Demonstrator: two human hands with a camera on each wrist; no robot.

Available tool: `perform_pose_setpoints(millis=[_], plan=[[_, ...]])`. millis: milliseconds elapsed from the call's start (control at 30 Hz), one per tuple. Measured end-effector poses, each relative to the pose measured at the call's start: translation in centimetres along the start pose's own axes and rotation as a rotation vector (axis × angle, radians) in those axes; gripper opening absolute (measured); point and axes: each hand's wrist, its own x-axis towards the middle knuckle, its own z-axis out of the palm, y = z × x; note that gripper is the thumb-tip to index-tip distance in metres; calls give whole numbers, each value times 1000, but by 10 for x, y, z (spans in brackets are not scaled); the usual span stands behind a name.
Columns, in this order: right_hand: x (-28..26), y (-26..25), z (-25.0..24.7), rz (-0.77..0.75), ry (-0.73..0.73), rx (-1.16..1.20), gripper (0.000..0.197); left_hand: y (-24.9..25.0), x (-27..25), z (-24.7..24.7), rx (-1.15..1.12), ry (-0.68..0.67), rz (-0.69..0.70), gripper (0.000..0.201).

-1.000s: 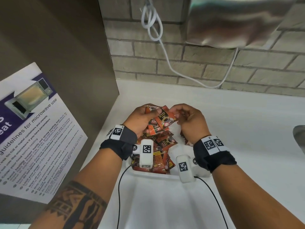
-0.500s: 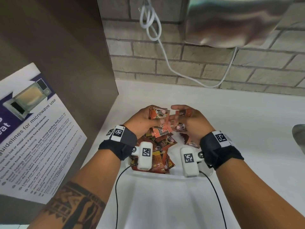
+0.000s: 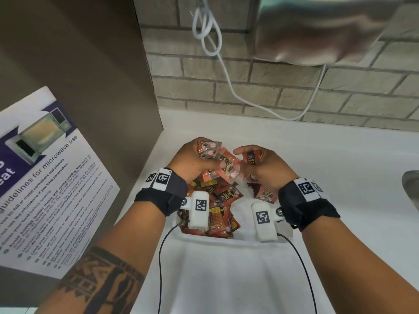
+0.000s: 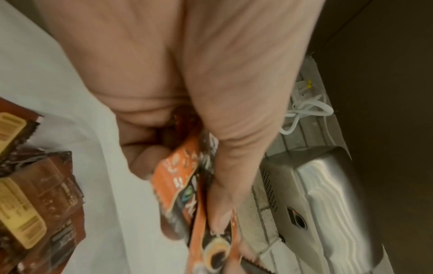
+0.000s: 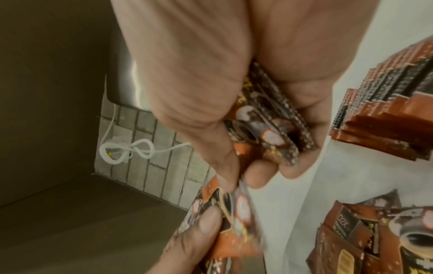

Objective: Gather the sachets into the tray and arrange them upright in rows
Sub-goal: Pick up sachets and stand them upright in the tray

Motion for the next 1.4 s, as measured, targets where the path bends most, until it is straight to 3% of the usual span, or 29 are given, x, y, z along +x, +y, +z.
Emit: perform_pose_setpoints(millis=[67,167,300,467,633,800,1033,1233,1300,1400], plan=[[-1,0,2,66,-102,5,39,1,1,1,-11,34,0,60],[-2,0,9,58,-242,-26,38,6,2,10,23,-21,18,51],[-1,-1,11,37,-140,46,40,7,1,15,35,-31,18,40],[1,0,4,97,-3,282,47,2,0,9,-226,5,-109,48],[-2,1,18,138,-22,279,51,8,-4,14,-272,13,-89,40],[1,0,15,74,88,273,42,7,-3,10,-222,-9,-85,23],[5,-5,16,-62,210,312,33,7,-16,15,-189,-117,-153,41],[-3,5,24,69,123,325,50,7,-20,20,-391,-59,-152,44],[-5,4,25,87,117,303,46,8,-21,21,-384,-82,-140,43],[-4,2,22,89,99,451,33,8,-20,22,-453,-110,-154,40]])
